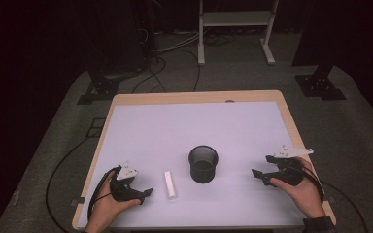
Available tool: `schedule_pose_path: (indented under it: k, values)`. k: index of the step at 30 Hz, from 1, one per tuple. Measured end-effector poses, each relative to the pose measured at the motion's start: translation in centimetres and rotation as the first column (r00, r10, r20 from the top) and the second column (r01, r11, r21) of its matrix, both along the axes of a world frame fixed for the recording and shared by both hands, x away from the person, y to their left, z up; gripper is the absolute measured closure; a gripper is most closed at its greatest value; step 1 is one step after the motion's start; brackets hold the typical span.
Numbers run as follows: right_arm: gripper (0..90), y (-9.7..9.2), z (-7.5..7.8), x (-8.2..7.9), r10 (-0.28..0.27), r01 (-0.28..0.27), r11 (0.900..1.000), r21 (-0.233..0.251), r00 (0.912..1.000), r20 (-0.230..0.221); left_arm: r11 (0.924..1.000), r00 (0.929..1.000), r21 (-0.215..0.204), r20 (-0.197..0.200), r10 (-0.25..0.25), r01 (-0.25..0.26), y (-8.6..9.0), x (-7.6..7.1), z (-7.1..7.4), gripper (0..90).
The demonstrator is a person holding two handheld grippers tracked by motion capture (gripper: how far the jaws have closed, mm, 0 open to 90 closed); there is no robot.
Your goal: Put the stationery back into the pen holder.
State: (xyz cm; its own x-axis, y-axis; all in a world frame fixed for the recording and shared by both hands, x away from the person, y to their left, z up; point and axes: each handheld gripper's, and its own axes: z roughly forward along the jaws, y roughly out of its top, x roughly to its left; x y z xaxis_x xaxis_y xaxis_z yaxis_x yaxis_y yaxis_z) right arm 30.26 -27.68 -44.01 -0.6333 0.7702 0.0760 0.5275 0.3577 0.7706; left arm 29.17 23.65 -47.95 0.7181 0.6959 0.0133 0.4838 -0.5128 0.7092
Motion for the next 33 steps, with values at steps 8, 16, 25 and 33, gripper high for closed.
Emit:
schedule_pose_path:
  k: [8, 16, 25, 33]
  values:
    - [18.1, -1.3, -2.1, -0.4, -0.045, 0.045, 0.9978, -0.049, 0.9989, -0.009, 0.9994, 0.9999, -0.030, 0.000, 0.014, -0.014, 0.3, -0.1, 0.4, 3.6]
    - [16.9, -1.4, -3.7, -0.2, -0.059, 0.057, 0.9922, -0.111, 0.9981, -0.014, 0.9980, 0.9999, -0.063, 0.012, 0.006, -0.005, -0.3, -0.6, 1.3, 3.6]
    - [14.9, -1.6, -4.2, -0.1, -0.056, 0.055, 0.9936, -0.099, 0.9984, -0.008, 0.9969, 0.9999, -0.079, -0.010, -0.005, 0.004, -1.9, -0.9, 2.0, 3.6]
    - [14.4, -1.6, -4.4, -0.1, -0.056, 0.055, 0.9944, -0.091, 0.9984, -0.004, 0.9961, 0.9996, -0.085, -0.005, -0.027, 0.026, -4.4, -1.3, 2.5, 3.6]
